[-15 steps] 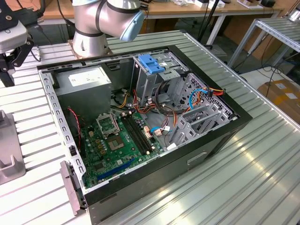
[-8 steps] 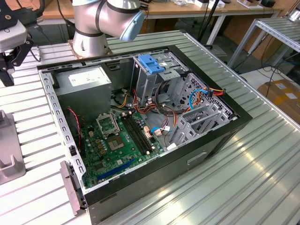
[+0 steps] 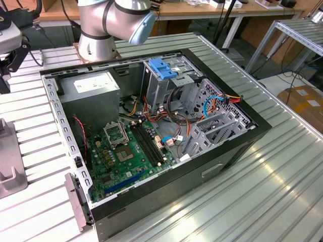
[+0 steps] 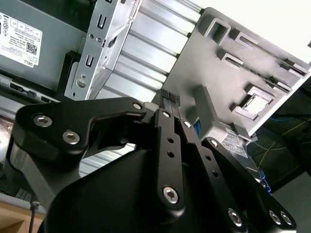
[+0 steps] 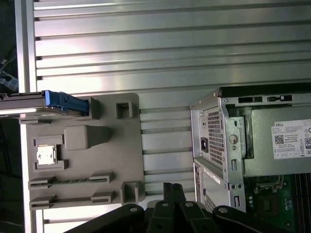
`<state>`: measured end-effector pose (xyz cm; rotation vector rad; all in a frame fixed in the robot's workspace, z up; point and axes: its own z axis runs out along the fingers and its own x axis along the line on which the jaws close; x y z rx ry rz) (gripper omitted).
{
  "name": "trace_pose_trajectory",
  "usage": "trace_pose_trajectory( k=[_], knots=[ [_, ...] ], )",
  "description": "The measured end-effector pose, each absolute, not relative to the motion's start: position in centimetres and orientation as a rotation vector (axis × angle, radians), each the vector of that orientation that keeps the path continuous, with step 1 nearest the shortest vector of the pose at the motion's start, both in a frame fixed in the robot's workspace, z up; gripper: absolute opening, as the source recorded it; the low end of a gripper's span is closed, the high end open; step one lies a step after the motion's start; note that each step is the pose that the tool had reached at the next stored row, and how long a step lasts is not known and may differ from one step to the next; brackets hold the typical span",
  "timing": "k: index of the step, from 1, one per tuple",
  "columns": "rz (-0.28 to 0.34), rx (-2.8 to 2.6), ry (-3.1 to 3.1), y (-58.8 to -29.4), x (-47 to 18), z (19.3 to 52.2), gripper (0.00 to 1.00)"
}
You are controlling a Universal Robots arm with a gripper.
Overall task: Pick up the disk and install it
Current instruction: 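Reach for the disk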
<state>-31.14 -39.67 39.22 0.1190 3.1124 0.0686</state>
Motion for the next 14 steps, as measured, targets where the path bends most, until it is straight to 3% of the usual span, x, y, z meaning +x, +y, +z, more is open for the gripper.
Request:
trace_pose_trajectory(
  k=[14],
  knots=[
    [0.069, 0.119, 3.112, -39.7, -35.7, 39.2, 0.10]
  ],
)
